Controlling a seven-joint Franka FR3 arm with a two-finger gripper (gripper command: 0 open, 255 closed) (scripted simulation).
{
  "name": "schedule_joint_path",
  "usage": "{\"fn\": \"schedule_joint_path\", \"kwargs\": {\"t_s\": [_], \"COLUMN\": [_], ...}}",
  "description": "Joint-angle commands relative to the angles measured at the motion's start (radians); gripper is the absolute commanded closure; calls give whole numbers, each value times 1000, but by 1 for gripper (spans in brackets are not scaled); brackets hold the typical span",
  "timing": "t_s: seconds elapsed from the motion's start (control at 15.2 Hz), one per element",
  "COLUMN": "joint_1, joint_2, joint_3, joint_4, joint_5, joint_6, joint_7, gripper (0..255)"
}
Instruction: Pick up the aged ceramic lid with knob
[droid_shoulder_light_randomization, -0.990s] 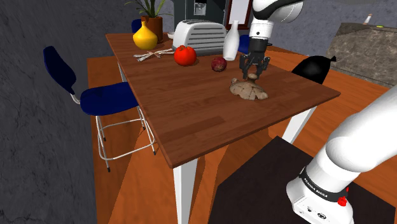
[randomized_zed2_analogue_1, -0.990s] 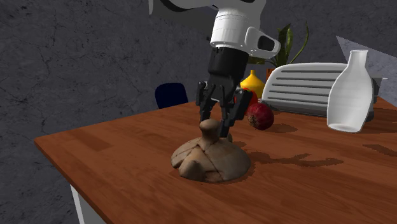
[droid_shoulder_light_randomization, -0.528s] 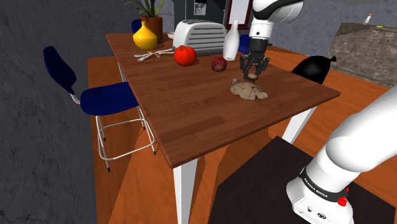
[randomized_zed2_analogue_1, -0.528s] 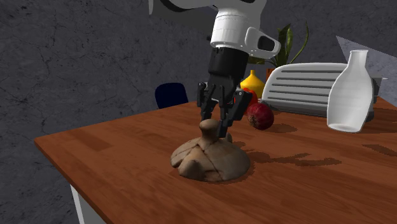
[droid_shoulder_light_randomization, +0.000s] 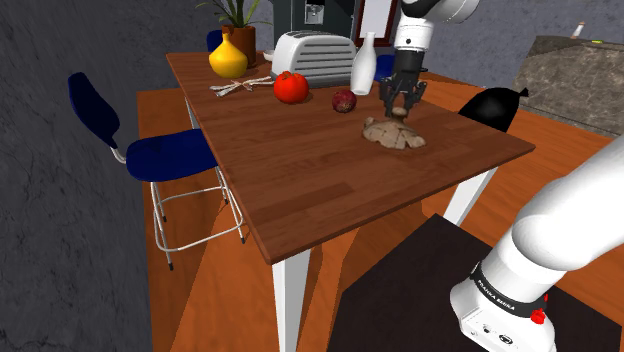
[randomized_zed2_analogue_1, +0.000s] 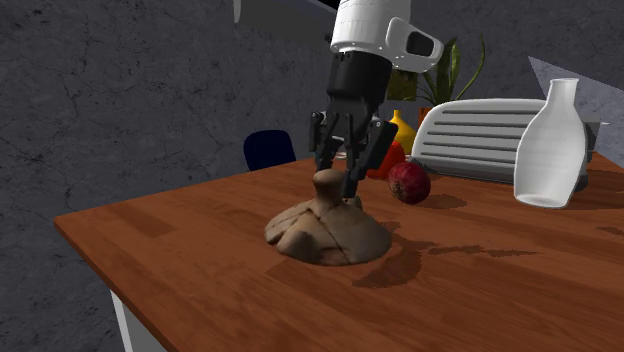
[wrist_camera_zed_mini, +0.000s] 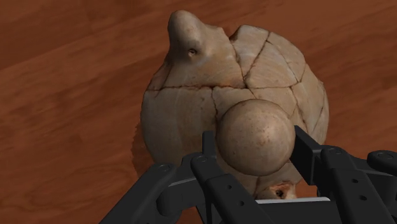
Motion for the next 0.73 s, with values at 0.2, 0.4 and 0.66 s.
{"fn": "schedule_joint_path", "kwargs": {"t_s": [0.2,0.4,0.66], "joint_1": [0,1,1], "joint_2": [0,1,3], "joint_3": [0,0,0], "joint_4": [66,108,139], "joint_5": [0,0,1], "joint_6": [-66,-107,-135], "joint_7": [5,8,11], "gripper": [255,255,255]}}
